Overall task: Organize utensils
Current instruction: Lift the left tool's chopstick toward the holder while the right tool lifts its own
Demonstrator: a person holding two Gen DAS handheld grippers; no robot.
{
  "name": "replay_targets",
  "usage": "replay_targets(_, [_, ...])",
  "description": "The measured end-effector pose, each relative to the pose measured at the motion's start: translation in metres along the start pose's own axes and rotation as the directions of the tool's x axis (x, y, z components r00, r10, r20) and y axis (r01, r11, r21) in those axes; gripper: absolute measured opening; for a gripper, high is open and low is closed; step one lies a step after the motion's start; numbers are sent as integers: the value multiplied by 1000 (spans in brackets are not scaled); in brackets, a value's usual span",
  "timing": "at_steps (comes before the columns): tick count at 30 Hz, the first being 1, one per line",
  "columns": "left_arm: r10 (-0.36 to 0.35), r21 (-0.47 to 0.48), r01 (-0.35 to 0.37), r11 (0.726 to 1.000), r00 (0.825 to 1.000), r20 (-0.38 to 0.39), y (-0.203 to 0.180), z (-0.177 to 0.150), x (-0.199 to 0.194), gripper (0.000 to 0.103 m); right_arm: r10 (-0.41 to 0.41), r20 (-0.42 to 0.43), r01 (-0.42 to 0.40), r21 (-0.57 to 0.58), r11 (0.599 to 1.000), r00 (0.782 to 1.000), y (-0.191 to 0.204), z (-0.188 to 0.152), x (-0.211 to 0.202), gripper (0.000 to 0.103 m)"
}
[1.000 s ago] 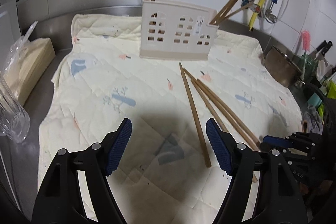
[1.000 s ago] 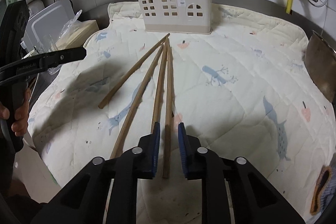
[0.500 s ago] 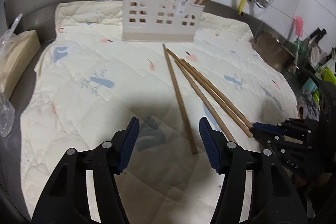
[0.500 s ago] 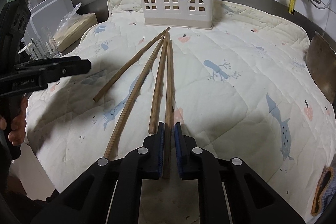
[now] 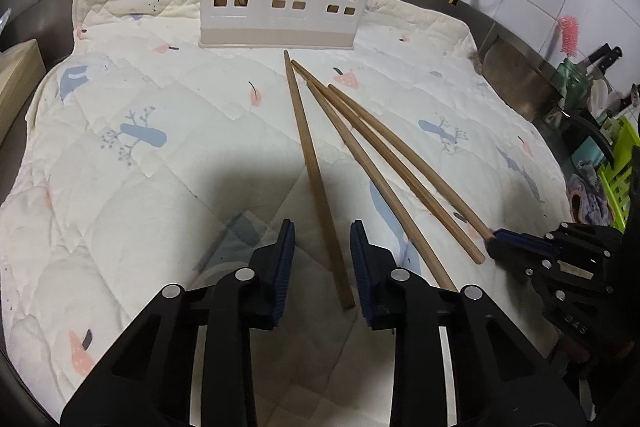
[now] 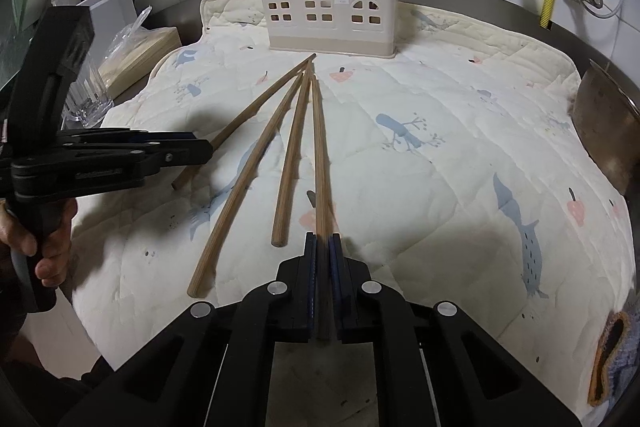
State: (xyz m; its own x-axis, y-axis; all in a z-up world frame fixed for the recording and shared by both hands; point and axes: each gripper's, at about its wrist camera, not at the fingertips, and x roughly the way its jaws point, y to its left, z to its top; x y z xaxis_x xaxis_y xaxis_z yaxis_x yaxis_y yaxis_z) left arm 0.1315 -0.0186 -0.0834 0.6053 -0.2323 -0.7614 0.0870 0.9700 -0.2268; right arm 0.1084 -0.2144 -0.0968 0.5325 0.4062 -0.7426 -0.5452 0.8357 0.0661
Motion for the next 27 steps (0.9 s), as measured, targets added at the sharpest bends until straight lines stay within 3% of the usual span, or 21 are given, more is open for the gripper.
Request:
replay_targets(15, [72,61,-73,995,997,8,-11,9,11,10,14,3,-15,25,1000,1000,-2,-4,-1,7])
replay_targets(22, [47,35,-47,998,999,5,-5,15,1,8,6,18,-7,16,1000,1000,-1,-3,-5,7])
replay_targets(27, [29,27,-31,999,998,60,0,27,-25,7,-10,73,10,-1,1000,997,-2,8,-24,7])
